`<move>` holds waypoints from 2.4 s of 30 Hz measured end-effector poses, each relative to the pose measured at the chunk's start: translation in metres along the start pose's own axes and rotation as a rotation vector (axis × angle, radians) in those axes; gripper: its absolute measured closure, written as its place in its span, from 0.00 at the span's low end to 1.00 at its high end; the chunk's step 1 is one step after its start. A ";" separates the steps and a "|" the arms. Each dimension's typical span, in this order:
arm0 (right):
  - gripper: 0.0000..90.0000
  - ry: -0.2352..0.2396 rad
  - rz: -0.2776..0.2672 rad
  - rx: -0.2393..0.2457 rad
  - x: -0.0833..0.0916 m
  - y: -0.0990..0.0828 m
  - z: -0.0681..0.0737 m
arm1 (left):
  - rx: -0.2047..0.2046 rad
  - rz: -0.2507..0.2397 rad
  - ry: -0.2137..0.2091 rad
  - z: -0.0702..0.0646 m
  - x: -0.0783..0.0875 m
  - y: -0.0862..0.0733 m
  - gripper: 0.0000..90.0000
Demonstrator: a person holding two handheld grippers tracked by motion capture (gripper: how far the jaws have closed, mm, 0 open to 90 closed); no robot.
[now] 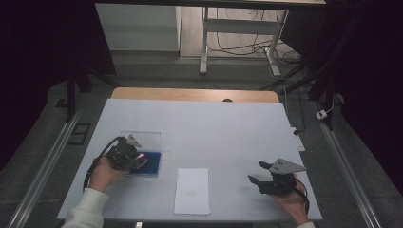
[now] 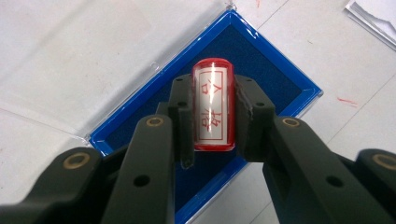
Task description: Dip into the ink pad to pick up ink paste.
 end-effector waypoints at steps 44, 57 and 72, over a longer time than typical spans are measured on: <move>0.34 -0.013 -0.006 -0.006 0.003 -0.002 -0.001 | 0.042 -0.326 -0.095 -0.014 0.055 0.021 0.78; 0.34 -0.011 -0.002 0.001 0.003 -0.002 0.000 | 0.018 -0.395 -0.186 -0.036 0.060 0.034 0.78; 0.34 -0.024 0.003 0.003 0.004 -0.002 0.000 | -0.026 -0.414 -0.243 -0.061 0.057 0.046 0.78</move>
Point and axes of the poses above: each handheld gripper's, and its own axes: x roughly backward along the jaws, y roughly out of its top, z roughly to its left, the point moved 3 cm from there along -x, roughly forward along the jaws, and after that the axes turned 14 degrees about -z, right-handed, at the moved point
